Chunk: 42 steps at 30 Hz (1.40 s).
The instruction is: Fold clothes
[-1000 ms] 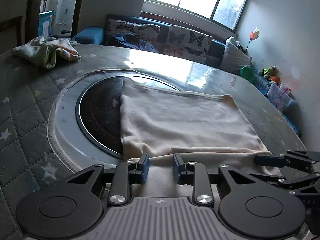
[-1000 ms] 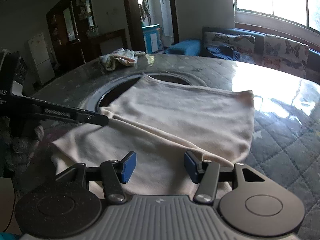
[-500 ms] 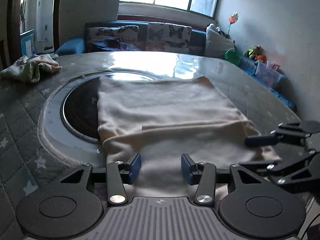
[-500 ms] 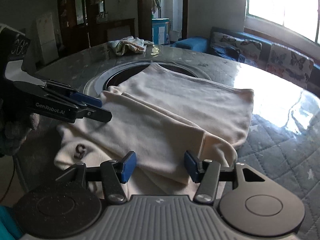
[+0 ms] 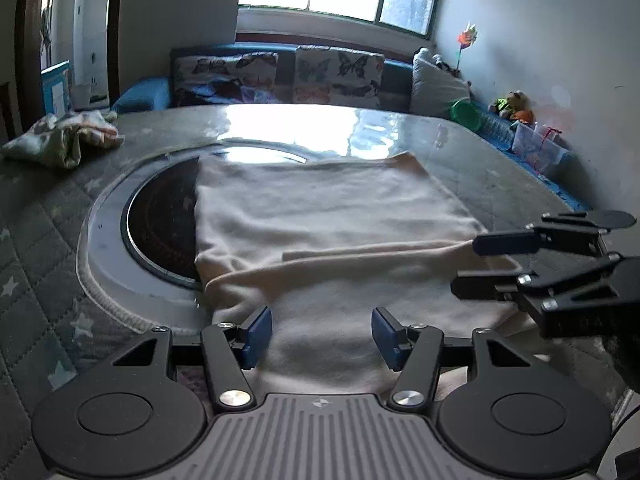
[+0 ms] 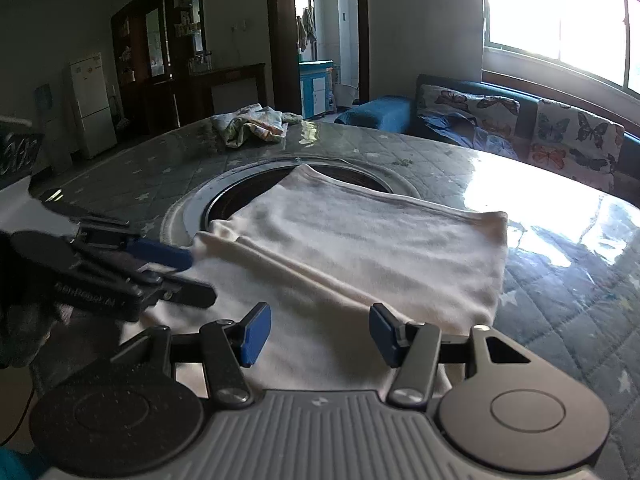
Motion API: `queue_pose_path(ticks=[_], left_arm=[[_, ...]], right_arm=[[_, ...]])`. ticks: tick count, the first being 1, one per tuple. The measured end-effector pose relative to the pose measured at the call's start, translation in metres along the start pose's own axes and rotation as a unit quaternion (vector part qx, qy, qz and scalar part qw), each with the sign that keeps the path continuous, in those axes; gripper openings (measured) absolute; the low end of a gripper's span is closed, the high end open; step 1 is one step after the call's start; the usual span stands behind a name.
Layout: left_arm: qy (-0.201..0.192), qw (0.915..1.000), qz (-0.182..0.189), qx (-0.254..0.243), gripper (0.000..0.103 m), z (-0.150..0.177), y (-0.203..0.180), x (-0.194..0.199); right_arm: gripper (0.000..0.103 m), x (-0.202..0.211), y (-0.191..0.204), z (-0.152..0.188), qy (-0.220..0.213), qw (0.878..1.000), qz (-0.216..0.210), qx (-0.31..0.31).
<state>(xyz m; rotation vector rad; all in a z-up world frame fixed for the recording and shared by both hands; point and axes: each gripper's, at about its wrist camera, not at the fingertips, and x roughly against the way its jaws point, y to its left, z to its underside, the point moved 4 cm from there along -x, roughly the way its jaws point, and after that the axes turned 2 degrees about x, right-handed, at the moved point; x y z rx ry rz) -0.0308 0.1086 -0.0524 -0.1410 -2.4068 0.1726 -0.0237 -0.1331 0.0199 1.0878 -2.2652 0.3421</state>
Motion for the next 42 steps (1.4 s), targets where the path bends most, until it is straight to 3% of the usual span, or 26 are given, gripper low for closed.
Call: queue_pose_path(ticks=[5, 19, 29, 36, 42], left_arm=[[-0.001, 1.0000, 0.004, -0.004, 0.059, -0.001, 0.000, 0.006], [0.017, 0.9951, 0.037, -0.090, 0.062, 0.037, -0.042, 0.053], [0.066, 0.9971, 0.025, -0.027, 0.061, 0.046, -0.040, 0.056], [0.083, 0.9960, 0.033, -0.002, 0.048, 0.046, -0.039, 0.047], [0.078, 0.9964, 0.033, 0.007, 0.024, 0.038, -0.036, 0.048]], right_arm=[[0.055, -0.014, -0.015, 0.008, 0.019, 0.999, 0.005, -0.028], [0.060, 0.018, 0.013, 0.030, 0.042, 0.997, 0.005, 0.066], [0.063, 0.053, 0.025, 0.038, 0.045, 0.994, -0.002, 0.101], [0.068, 0.068, 0.029, 0.048, 0.052, 0.991, 0.003, 0.125], [0.068, 0.070, 0.035, 0.061, 0.061, 0.985, 0.010, 0.160]])
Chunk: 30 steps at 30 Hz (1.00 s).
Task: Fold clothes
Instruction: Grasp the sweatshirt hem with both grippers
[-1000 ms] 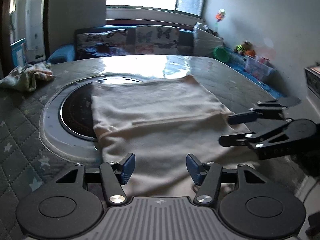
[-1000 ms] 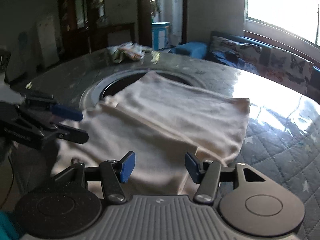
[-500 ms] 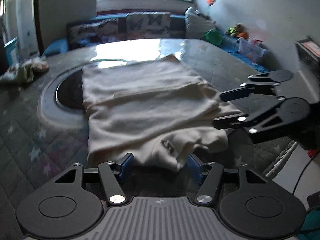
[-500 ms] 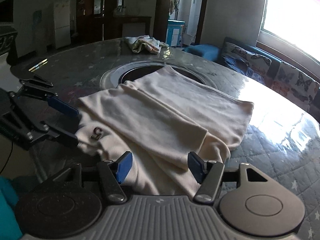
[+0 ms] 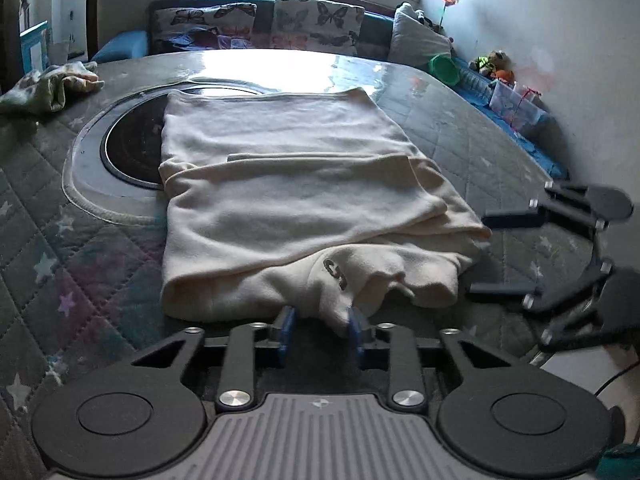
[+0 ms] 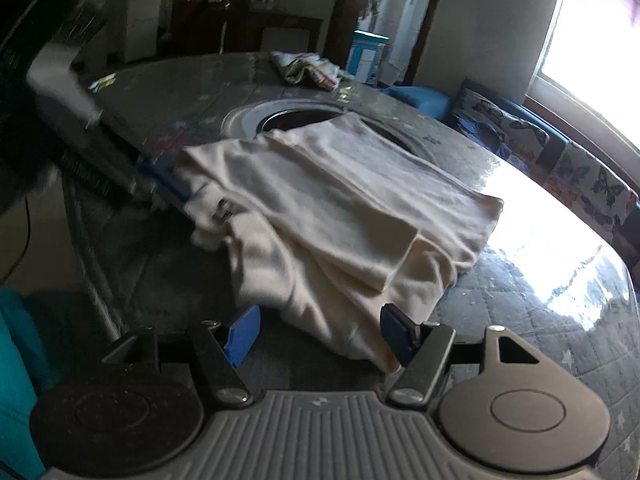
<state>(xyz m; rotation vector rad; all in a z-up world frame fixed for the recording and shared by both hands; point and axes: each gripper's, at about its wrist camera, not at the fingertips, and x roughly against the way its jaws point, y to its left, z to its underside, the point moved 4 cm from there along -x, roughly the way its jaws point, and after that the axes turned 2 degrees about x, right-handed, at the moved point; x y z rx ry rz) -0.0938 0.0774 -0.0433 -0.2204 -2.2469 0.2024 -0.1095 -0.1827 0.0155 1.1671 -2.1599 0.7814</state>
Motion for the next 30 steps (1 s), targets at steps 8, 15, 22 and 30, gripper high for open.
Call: queue_pose_path(ticks=[8, 15, 22, 30], left_arm=[[-0.023, 0.9996, 0.017, 0.008, 0.015, -0.026, 0.005, 0.002], [-0.039, 0.9990, 0.020, -0.001, 0.024, -0.029, 0.011, 0.004], [-0.068, 0.9963, 0.003, -0.052, 0.055, -0.014, 0.016, 0.022], [-0.069, 0.9880, 0.025, -0.136, 0.061, 0.002, -0.005, 0.016]], right_arm=[[0.062, -0.012, 0.018, -0.001, -0.020, 0.998, 0.003, 0.058], [0.028, -0.022, 0.005, -0.014, -0.040, 0.999, -0.021, 0.001], [0.017, -0.031, -0.031, -0.022, -0.044, 0.992, -0.047, -0.110], [0.016, -0.038, -0.036, -0.021, -0.031, 0.991, -0.048, -0.125]])
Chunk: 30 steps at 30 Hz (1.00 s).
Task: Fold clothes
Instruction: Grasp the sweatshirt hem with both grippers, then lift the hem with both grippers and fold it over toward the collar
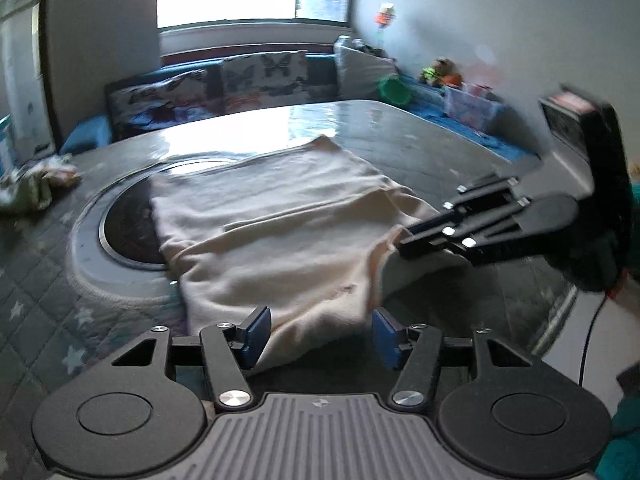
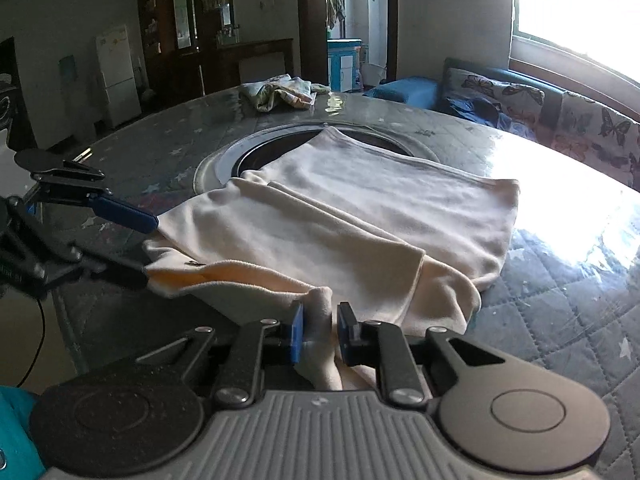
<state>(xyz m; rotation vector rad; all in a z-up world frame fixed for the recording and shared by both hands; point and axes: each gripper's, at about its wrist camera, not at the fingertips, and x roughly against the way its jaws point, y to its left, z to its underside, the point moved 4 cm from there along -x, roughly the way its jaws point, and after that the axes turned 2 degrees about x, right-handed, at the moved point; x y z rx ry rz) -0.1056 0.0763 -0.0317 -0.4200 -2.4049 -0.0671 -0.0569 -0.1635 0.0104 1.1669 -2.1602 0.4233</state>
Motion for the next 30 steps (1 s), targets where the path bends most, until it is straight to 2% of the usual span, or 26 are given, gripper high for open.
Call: queue_pose_path(ticks=[3, 8, 10, 11, 13, 16, 22, 23, 24, 25, 30], left_arm=[[-0.006, 0.9996, 0.004, -0.028, 0.070, 0.002, -0.010, -0.001], [-0.012, 0.9979, -0.015, -0.062, 0.069, 0.000, -0.016, -0.011], [-0.008, 0.9973, -0.023, -0.069, 0.054, 0.000, -0.015, -0.018], [-0.006, 0.9970, -0.027, -0.073, 0.050, 0.000, -0.015, -0.022], [-0.004, 0.9971, -0.024, -0.073, 0.037, 0.000, -0.014, -0.026], [-0.007, 0.9974, -0.022, -0.068, 0.030, -0.002, -0.012, -0.028], [-0.016, 0.9979, -0.025, -0.058, 0.031, -0.007, -0.007, -0.026], [-0.017, 0.9977, -0.026, -0.060, 0.033, -0.006, -0.008, -0.025], [-0.017, 0.9976, -0.027, -0.061, 0.040, -0.005, -0.008, -0.024], [-0.017, 0.9975, -0.028, -0.062, 0.046, -0.003, -0.008, -0.023], [-0.016, 0.9963, -0.041, -0.074, 0.057, 0.006, -0.004, -0.017]], right_arm=[[0.017, -0.001, 0.000, 0.000, 0.000, 1.000, 0.002, -0.003], [0.018, -0.002, 0.000, 0.000, 0.002, 1.000, 0.002, 0.000], [0.020, 0.000, 0.001, 0.000, 0.001, 1.000, 0.004, 0.002], [0.023, 0.001, 0.002, 0.000, 0.000, 1.000, 0.005, 0.005], [0.026, 0.004, 0.004, 0.000, -0.001, 1.000, 0.006, 0.010], [0.038, 0.010, 0.009, 0.002, -0.001, 1.000, 0.004, 0.026], [0.038, 0.012, 0.019, 0.010, -0.002, 0.999, -0.002, 0.054], [0.036, 0.010, 0.020, 0.011, -0.002, 0.999, -0.004, 0.054], [0.028, 0.008, 0.022, 0.012, -0.001, 0.999, -0.006, 0.054], [0.024, 0.007, 0.022, 0.012, -0.002, 0.999, -0.007, 0.049], [0.013, 0.009, 0.008, 0.003, -0.022, 1.000, -0.011, -0.001]])
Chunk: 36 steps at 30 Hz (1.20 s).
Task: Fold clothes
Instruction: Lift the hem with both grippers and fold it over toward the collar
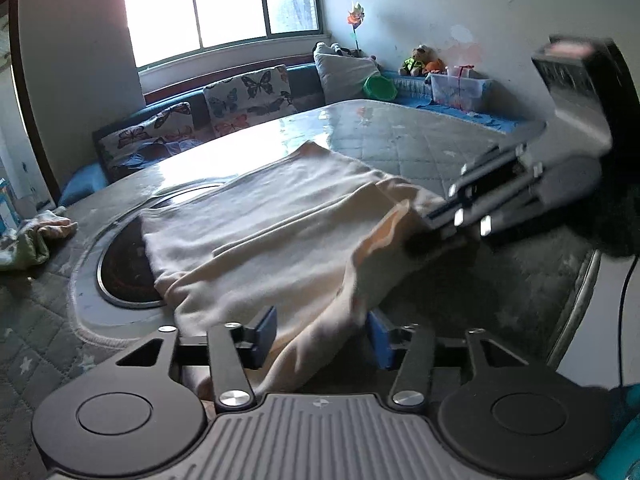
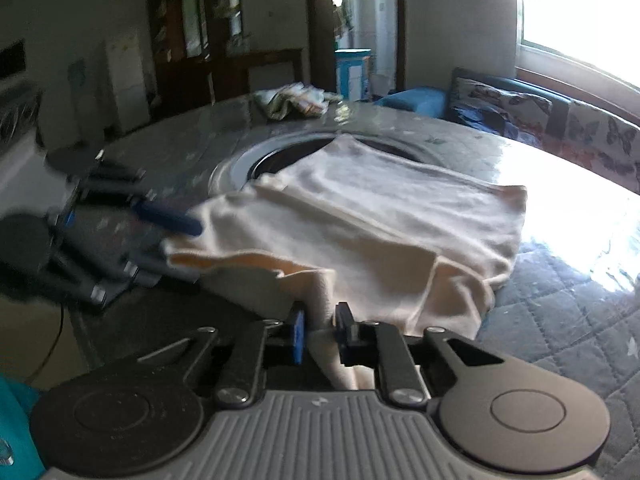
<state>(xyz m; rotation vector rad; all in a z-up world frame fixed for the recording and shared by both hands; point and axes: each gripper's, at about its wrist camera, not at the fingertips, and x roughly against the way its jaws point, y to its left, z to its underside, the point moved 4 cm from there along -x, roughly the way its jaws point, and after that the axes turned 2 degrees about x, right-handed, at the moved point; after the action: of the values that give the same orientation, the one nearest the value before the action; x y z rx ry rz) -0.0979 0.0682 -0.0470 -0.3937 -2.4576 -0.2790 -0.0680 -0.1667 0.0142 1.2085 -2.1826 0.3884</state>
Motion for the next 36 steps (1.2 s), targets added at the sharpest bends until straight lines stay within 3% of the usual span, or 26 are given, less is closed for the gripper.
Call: queue_pose_path(ticks=[8, 10, 15, 23, 26, 28, 36], left_arm=[[-0.004, 0.9988, -0.022, -0.043, 0.057, 0.007, 0.001, -0.006], [-0.001, 0.9980, -0.027, -0.057, 0.042, 0.010, 0.002, -0.009], [0.000, 0.9972, -0.025, -0.071, 0.031, 0.013, 0.006, -0.012], [-0.007, 0.9950, -0.023, -0.096, 0.033, 0.016, 0.008, -0.012], [-0.004, 0.9956, -0.025, -0.090, 0.026, 0.017, 0.011, -0.011], [-0.005, 0.9965, -0.023, -0.080, 0.013, 0.018, 0.012, -0.009], [-0.027, 0.9978, -0.021, -0.058, 0.006, 0.014, 0.005, 0.013]], right_arm=[[0.011, 0.004, -0.012, -0.019, -0.022, 0.999, 0.002, -0.026], [0.011, 0.002, -0.012, -0.019, -0.020, 0.999, 0.001, -0.027], [0.017, 0.000, -0.010, -0.011, -0.006, 0.999, -0.008, -0.030], [0.021, -0.008, -0.002, 0.003, 0.012, 1.000, -0.013, -0.022], [0.013, -0.005, -0.001, 0.003, 0.001, 1.000, -0.012, -0.029], [0.010, -0.001, 0.000, 0.003, -0.007, 0.999, -0.013, -0.032], [0.006, 0.025, 0.009, -0.007, -0.043, 0.999, -0.021, -0.023]])
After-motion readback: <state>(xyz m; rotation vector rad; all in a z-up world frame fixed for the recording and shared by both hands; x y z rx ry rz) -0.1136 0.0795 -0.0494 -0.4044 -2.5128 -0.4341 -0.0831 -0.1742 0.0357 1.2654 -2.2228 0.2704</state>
